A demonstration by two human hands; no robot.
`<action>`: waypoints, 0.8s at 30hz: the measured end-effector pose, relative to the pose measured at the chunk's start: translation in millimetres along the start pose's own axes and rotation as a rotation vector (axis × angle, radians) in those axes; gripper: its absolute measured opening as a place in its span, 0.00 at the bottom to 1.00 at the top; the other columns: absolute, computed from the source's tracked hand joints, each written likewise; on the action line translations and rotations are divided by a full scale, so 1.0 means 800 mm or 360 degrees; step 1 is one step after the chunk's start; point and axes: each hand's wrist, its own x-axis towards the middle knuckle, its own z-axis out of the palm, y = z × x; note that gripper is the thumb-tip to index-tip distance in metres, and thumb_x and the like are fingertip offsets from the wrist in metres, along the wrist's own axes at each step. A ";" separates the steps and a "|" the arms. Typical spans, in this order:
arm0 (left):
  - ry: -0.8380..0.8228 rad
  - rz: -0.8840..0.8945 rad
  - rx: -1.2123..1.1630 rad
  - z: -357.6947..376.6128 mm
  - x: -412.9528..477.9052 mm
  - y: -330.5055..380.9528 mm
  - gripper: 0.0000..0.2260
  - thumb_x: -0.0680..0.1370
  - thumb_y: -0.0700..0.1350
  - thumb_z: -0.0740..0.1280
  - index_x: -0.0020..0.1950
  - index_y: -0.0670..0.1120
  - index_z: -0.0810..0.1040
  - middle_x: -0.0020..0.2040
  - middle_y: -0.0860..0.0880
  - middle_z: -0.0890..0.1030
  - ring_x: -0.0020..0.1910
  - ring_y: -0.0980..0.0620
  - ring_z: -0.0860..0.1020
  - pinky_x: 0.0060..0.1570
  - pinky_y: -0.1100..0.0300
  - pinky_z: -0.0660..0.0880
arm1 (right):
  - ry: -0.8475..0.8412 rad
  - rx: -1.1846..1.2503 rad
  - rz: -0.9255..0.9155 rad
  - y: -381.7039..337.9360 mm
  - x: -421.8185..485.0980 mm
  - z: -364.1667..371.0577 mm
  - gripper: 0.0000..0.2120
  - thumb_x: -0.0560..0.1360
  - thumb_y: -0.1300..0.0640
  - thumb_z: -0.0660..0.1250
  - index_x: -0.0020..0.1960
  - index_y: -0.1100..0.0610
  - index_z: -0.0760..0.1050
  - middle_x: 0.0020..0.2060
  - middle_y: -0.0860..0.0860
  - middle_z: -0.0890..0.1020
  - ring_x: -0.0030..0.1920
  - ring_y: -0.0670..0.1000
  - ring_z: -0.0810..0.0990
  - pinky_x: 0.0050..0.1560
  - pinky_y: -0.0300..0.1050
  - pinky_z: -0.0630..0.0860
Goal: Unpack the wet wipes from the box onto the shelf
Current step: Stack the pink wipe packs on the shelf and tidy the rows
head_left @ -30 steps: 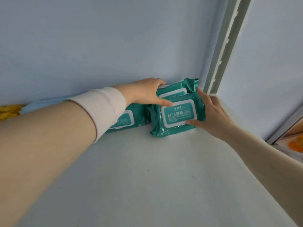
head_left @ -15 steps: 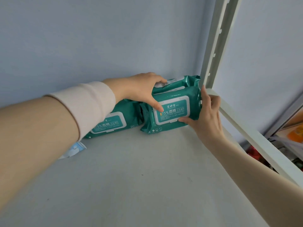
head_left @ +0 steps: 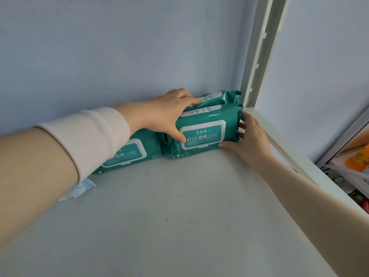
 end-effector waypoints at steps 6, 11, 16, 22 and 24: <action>-0.0008 0.0002 0.0059 -0.007 0.007 -0.005 0.47 0.64 0.54 0.77 0.75 0.51 0.55 0.71 0.51 0.61 0.71 0.52 0.59 0.68 0.53 0.63 | -0.0078 -0.0057 0.0055 0.000 0.014 -0.001 0.30 0.61 0.54 0.79 0.58 0.57 0.70 0.54 0.51 0.79 0.52 0.53 0.76 0.50 0.46 0.73; 0.0007 -0.0026 0.0078 -0.008 0.003 -0.007 0.47 0.62 0.57 0.77 0.75 0.51 0.57 0.71 0.52 0.62 0.71 0.53 0.60 0.66 0.53 0.65 | -0.0083 -0.0021 0.0035 -0.002 0.011 0.000 0.25 0.62 0.56 0.79 0.50 0.53 0.67 0.47 0.48 0.76 0.46 0.51 0.73 0.44 0.43 0.68; -0.0051 -0.0048 0.0089 -0.006 0.001 -0.009 0.50 0.61 0.57 0.77 0.76 0.52 0.53 0.72 0.52 0.59 0.72 0.54 0.58 0.67 0.59 0.60 | -0.0113 -0.0030 0.0054 -0.007 0.014 -0.005 0.24 0.62 0.57 0.79 0.51 0.54 0.68 0.48 0.48 0.76 0.48 0.51 0.74 0.46 0.43 0.69; 0.0034 -0.0034 0.0136 0.002 -0.002 -0.011 0.48 0.64 0.56 0.76 0.76 0.51 0.53 0.73 0.52 0.59 0.72 0.53 0.58 0.67 0.54 0.62 | -0.0090 -0.0112 0.0041 -0.008 0.010 0.002 0.29 0.64 0.55 0.78 0.59 0.60 0.69 0.55 0.53 0.78 0.53 0.55 0.76 0.50 0.46 0.73; 0.0027 -0.0049 0.0166 0.003 -0.004 -0.009 0.48 0.64 0.56 0.76 0.76 0.52 0.52 0.74 0.53 0.58 0.73 0.52 0.57 0.67 0.53 0.63 | -0.0086 -0.0129 0.0046 -0.009 0.007 0.002 0.29 0.64 0.55 0.77 0.60 0.60 0.69 0.57 0.54 0.78 0.55 0.56 0.76 0.51 0.46 0.73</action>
